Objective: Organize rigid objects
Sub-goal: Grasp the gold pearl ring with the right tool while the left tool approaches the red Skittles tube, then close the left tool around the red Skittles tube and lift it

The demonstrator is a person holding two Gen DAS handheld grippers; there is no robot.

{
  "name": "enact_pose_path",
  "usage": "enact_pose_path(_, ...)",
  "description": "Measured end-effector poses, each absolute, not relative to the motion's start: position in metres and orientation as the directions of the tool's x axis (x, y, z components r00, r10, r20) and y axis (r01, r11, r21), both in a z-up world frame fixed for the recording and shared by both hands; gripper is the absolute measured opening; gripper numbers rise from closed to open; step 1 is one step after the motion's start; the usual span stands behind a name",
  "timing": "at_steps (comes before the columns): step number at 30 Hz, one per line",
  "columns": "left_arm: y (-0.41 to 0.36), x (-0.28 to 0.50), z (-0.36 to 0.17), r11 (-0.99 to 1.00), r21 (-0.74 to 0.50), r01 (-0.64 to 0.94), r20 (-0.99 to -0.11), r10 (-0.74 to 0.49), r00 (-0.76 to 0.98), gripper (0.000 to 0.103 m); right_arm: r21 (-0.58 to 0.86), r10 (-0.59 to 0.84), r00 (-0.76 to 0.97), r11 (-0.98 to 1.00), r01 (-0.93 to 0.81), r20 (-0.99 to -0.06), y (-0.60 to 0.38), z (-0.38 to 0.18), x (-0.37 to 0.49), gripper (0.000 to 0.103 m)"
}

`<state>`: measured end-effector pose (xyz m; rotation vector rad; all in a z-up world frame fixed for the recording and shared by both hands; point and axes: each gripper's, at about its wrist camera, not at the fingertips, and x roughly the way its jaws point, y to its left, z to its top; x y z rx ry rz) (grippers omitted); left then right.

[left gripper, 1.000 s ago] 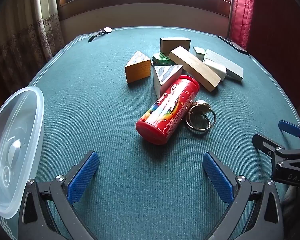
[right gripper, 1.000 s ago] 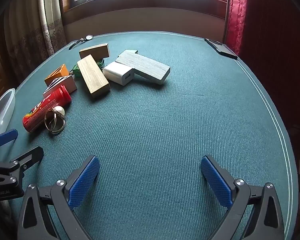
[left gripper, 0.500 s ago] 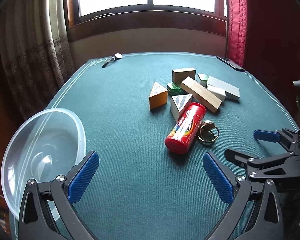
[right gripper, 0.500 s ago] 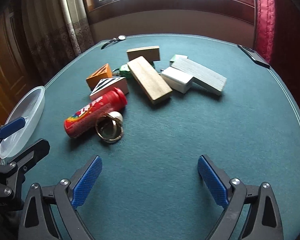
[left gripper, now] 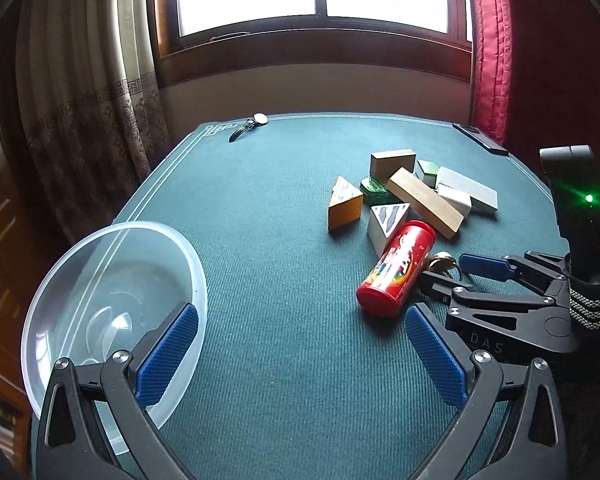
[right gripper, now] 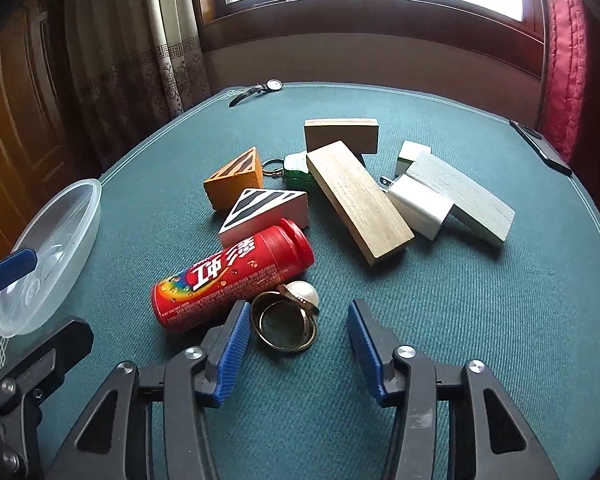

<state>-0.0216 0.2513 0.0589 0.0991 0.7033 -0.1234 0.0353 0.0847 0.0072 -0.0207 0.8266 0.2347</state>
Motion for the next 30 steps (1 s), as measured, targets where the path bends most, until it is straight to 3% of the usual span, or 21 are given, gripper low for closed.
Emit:
enact_pose_path(2,0.247,-0.02,0.059,0.987,0.057,0.151,-0.653,-0.078,0.753,0.103,0.076,0.198,0.654,0.975,-0.21,-0.73,0.078,0.008,0.035,0.037)
enact_pose_path(8,0.231,-0.012,0.059,0.981,0.067,0.18,-0.663,-0.091,0.743,0.103,0.123,0.206,0.661,0.978,-0.171,-0.722,0.047,0.008,0.029,0.037)
enact_pose_path(12,0.214,-0.003,0.056,0.974,0.071,0.215,-0.673,-0.112,0.731,0.098,0.125,0.169,0.673,0.986,-0.114,-0.72,0.021,0.008,0.021,0.037)
enact_pose_path(21,0.182,0.034,0.037,0.961,0.022,0.277,-0.725,-0.175,0.666,0.079,0.182,0.168,0.685,0.982,-0.052,-0.709,-0.006,0.008,0.013,0.037)
enact_pose_path(25,0.177,0.053,0.022,0.954,-0.025,0.299,-0.767,-0.21,0.607,0.065,0.181,0.166,0.686,0.982,-0.051,-0.709,-0.006,0.007,0.012,0.037)
enact_pose_path(27,0.174,0.055,0.021,0.953,-0.01,0.301,-0.758,-0.204,0.62,0.062,0.182,0.167,0.686,0.982,-0.05,-0.709,-0.005,0.007,0.012,0.037)
enact_pose_path(30,0.171,0.055,0.021,0.949,-0.012,0.314,-0.75,-0.216,0.625,0.05,0.179,0.164,0.687,0.983,-0.05,-0.708,-0.005,0.006,0.011,0.037)
